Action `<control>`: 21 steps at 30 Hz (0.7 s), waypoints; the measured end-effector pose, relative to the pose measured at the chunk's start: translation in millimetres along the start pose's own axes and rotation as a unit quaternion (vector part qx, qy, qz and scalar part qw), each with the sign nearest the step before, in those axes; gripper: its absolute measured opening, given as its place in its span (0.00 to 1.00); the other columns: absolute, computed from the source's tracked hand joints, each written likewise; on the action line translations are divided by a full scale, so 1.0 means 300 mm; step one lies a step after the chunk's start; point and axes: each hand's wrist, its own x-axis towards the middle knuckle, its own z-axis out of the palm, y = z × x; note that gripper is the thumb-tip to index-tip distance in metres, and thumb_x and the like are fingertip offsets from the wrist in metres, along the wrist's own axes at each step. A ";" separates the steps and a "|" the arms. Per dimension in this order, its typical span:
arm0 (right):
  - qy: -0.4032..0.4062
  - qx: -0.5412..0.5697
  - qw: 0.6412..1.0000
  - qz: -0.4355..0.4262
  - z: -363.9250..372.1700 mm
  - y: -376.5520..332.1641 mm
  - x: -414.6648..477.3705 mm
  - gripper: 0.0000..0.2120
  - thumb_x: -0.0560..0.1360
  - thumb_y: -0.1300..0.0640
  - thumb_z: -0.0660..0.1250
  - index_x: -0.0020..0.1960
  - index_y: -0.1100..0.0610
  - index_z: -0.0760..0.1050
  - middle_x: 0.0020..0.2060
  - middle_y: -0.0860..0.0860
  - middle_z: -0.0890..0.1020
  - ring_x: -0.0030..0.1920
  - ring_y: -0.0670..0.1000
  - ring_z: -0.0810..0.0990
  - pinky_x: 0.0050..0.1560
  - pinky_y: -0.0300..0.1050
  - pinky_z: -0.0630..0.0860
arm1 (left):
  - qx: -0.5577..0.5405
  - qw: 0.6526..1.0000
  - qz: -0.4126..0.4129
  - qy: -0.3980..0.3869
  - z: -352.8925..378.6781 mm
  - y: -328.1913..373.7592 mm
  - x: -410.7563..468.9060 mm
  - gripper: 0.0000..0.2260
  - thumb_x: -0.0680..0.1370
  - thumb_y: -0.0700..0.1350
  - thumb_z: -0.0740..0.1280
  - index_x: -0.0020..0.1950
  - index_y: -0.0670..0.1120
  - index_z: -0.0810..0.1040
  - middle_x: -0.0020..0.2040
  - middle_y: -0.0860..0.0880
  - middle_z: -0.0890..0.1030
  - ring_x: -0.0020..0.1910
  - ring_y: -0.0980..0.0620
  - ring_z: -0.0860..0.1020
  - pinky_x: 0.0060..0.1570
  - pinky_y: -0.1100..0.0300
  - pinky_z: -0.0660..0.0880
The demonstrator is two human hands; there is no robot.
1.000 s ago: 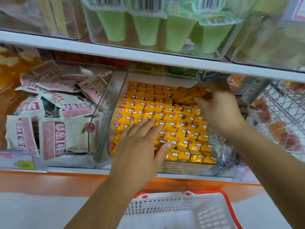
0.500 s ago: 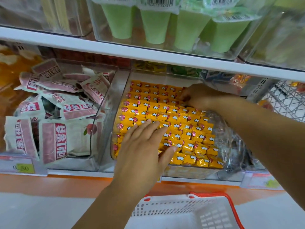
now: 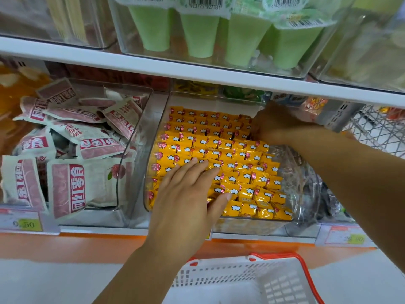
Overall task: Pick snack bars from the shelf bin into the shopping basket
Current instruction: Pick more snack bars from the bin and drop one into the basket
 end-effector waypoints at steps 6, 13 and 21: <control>0.103 0.122 0.987 -0.005 -0.025 -0.001 -0.112 0.04 0.79 0.58 0.65 0.52 0.53 0.77 0.47 0.50 0.77 0.49 0.53 0.76 0.48 0.46 0.72 | -0.048 0.999 -0.010 0.014 -0.011 0.003 -0.015 0.28 0.77 0.66 0.54 0.71 0.54 0.73 0.72 0.54 0.73 0.74 0.52 0.66 0.71 0.56 0.55; 0.299 0.306 0.903 0.033 -0.040 -0.090 -0.490 0.05 0.79 0.60 0.65 0.52 0.54 0.78 0.53 0.46 0.81 0.53 0.48 0.79 0.53 0.43 0.75 | -0.117 0.993 -0.026 0.008 -0.075 0.054 -0.049 0.31 0.75 0.65 0.53 0.78 0.57 0.60 0.77 0.61 0.61 0.72 0.68 0.49 0.65 0.75 0.39; 0.249 0.715 0.653 0.007 0.023 -0.258 -0.848 0.03 0.72 0.54 0.68 0.41 0.53 0.76 0.54 0.54 0.83 0.57 0.54 0.82 0.47 0.46 0.82 | -0.299 0.948 -0.059 -0.095 -0.148 0.137 -0.166 0.24 0.76 0.63 0.61 0.73 0.65 0.64 0.65 0.68 0.71 0.66 0.63 0.70 0.67 0.59 0.69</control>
